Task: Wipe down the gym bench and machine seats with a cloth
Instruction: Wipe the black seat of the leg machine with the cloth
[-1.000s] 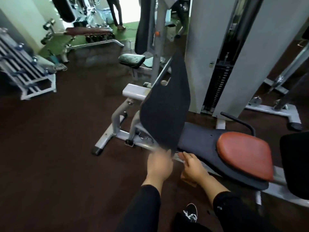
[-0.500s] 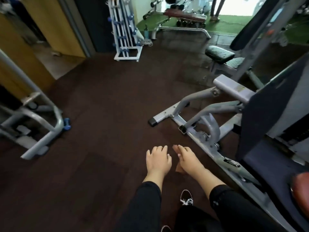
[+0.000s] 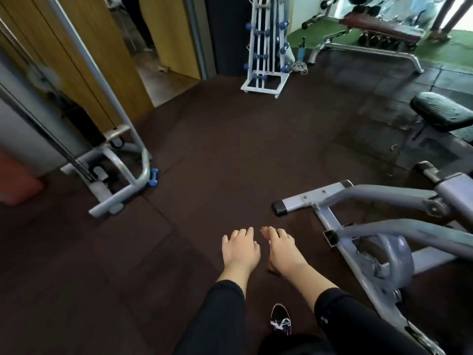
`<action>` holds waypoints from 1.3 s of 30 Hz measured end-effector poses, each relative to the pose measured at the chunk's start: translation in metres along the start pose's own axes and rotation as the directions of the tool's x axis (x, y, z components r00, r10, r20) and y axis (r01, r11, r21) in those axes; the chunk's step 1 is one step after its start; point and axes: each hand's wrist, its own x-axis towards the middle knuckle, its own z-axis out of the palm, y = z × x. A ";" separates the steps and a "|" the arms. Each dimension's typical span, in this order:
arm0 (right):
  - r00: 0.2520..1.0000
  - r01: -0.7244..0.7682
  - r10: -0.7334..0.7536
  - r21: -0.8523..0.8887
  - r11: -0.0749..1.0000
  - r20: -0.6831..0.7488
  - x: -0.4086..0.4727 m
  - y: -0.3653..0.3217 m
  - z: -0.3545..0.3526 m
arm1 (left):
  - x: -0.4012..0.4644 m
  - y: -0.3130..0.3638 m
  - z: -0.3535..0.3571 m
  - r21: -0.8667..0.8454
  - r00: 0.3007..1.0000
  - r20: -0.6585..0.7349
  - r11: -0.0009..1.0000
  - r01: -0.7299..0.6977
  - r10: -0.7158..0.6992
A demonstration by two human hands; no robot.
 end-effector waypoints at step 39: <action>0.900 -0.357 0.422 0.366 0.860 -0.114 0.616 0.060 -0.235 | 0.679 0.045 -0.235 0.168 0.915 0.092 0.900 -0.403 0.393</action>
